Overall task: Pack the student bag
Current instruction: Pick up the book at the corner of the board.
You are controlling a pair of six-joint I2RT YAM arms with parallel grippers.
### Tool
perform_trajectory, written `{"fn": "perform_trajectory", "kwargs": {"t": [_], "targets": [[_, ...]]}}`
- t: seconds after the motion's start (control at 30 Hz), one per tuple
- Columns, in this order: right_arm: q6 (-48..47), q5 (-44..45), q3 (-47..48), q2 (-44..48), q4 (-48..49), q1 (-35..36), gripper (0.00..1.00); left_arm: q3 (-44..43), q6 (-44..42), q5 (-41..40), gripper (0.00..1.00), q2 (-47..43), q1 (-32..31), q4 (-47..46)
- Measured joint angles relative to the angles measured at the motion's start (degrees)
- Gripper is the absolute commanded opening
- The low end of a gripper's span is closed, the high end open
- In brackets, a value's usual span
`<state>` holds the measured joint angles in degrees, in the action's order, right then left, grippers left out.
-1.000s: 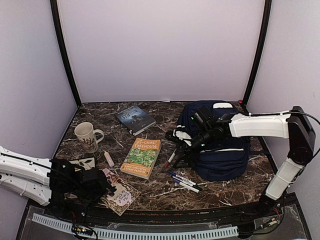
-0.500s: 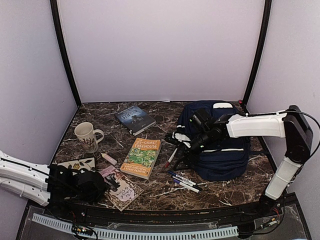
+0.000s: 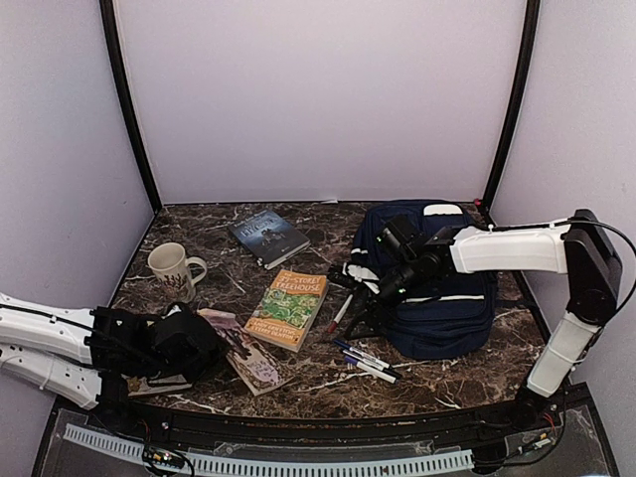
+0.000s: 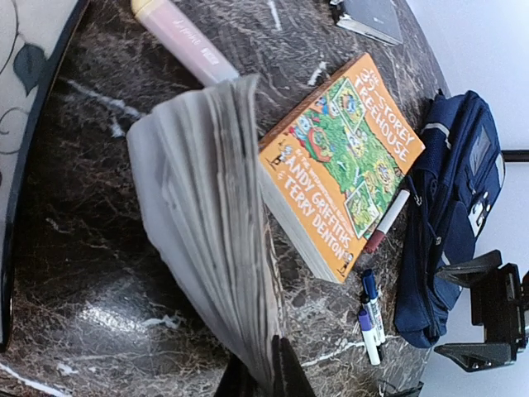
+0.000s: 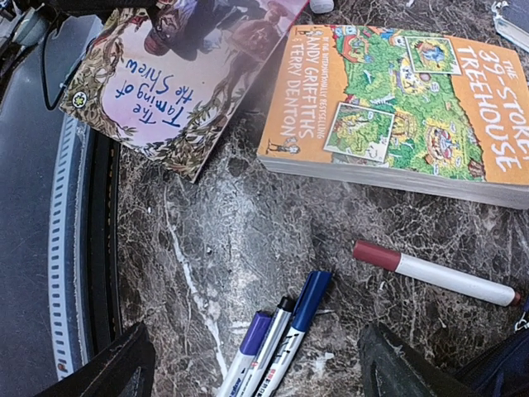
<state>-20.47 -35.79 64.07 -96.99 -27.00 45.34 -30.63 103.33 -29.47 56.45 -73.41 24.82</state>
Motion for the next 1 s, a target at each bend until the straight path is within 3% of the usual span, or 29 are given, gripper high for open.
{"fn": "perform_trajectory", "kwargs": {"t": [0.47,0.67,0.83,1.0], "targets": [[-1.6,-0.5,7.5,-0.1,-6.9,-1.4,0.87,-16.4,-24.0,-0.1,0.0,1.8,0.0,6.0],[-1.0,-2.3,11.5,0.2,-9.3,-5.0,0.9,-12.4,-47.6,0.3,0.0,1.2,0.3,-6.8],[-0.8,-13.1,17.1,0.2,-13.9,-10.7,0.89,-12.3,-69.8,2.7,0.0,1.7,2.3,-13.2],[-0.9,-18.1,22.5,0.2,-15.8,-12.9,0.91,-14.8,-86.8,11.6,0.0,3.3,6.9,-17.5]]}}
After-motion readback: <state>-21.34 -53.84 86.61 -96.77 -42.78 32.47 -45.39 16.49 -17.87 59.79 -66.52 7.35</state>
